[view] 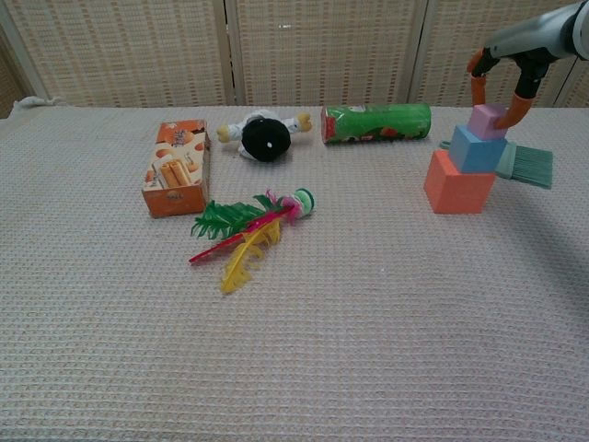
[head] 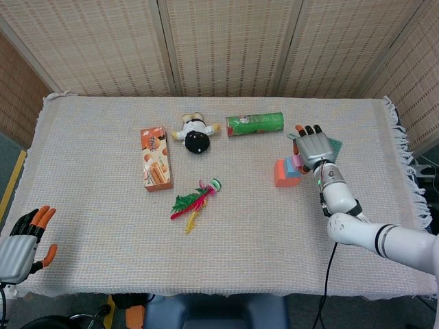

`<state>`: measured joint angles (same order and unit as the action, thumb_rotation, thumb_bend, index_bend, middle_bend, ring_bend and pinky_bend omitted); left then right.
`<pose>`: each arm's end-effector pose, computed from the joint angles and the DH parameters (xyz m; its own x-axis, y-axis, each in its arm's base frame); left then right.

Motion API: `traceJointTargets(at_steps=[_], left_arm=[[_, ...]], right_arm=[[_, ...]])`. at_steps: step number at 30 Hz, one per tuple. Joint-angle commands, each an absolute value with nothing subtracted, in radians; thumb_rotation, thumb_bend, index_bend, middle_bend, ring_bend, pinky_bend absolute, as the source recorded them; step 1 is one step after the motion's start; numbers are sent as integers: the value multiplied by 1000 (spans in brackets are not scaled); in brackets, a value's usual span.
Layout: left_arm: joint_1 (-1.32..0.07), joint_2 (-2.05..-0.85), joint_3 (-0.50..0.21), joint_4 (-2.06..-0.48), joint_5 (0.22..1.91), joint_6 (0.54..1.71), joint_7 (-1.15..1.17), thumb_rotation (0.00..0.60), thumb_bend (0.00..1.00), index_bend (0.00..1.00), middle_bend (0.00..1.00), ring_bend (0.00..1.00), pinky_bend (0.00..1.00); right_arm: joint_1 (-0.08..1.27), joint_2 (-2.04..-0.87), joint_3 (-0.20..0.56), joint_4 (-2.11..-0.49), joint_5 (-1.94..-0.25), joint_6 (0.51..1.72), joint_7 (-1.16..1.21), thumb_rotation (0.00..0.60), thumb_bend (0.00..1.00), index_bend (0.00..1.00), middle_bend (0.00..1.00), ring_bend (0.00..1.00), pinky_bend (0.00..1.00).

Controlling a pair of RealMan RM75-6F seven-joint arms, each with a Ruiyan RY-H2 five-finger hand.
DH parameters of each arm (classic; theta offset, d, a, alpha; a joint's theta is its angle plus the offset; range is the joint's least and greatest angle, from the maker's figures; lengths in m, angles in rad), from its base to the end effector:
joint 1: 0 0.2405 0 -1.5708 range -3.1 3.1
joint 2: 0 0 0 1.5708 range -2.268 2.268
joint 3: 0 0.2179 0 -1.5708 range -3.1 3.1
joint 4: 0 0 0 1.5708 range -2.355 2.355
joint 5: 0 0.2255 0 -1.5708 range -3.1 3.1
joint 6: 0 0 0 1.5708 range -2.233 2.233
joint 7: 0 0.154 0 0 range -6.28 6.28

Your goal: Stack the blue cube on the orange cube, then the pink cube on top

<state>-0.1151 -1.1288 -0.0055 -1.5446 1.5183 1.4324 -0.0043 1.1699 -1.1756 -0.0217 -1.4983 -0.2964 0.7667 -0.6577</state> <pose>-0.2954 0.1888 0.1179 0.4493 0.0810 0.8897 0.8934 -0.0497 -0.4466 -0.1512 -0.4184 0.0696 0.6693 -0.3771 0.6402 -0.7195 -0.1140 0.6851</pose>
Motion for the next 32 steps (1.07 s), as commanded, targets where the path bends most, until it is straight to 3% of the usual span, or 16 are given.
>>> traceJointTargets(at_steps=[1,6,10,12,15,19,22,25,27,32], left_arm=[[-115,-1129,-5,-1545,1519,1433,-4,600,455,0,0,0,97],[-114,-1129,-5,-1544,1521,1435,-5,600,455,0,0,0,97],[-112,-1127,-5,-1547,1524,1442,-4,600,455,0,0,0,97],[-110,-1126,-6,-1548,1524,1447,-4,600,455,0,0,0,97],[-107,-1127,-8,-1548,1526,1456,-2,600,455,0,0,0,97],[-103,-1137,-18,-1541,1519,1472,9,600,456,0,0,0,98],[-98,-1151,-32,-1532,1501,1486,34,600,456,0,0,0,97],[-96,-1158,-38,-1534,1492,1491,49,600,455,0,0,0,98],[-96,-1159,-38,-1535,1497,1495,54,600,456,0,0,0,98],[-95,-1162,-33,-1540,1498,1490,70,600,456,0,0,0,97]], right_arm=[[1168,-1169,-20,-1505,-300,772,-657,600,141,388,20,0,0],[1156,-1117,-12,-1552,-309,790,-641,600,141,281,20,0,0],[1076,-1035,19,-1656,-431,892,-542,600,141,97,20,0,0],[986,-1009,27,-1719,-576,998,-443,600,141,32,20,0,0],[787,-1010,-37,-1778,-890,1239,-292,600,141,0,4,0,0],[502,-1132,-189,-1663,-1205,1552,-182,600,141,0,0,0,0],[348,-1245,-247,-1536,-1293,1680,-165,600,141,0,0,0,0],[262,-1301,-274,-1465,-1327,1711,-188,600,141,0,0,0,0],[252,-1275,-299,-1486,-1366,1691,-195,600,140,0,0,0,0],[222,-1230,-270,-1534,-1404,1690,-171,600,141,0,0,0,0]])
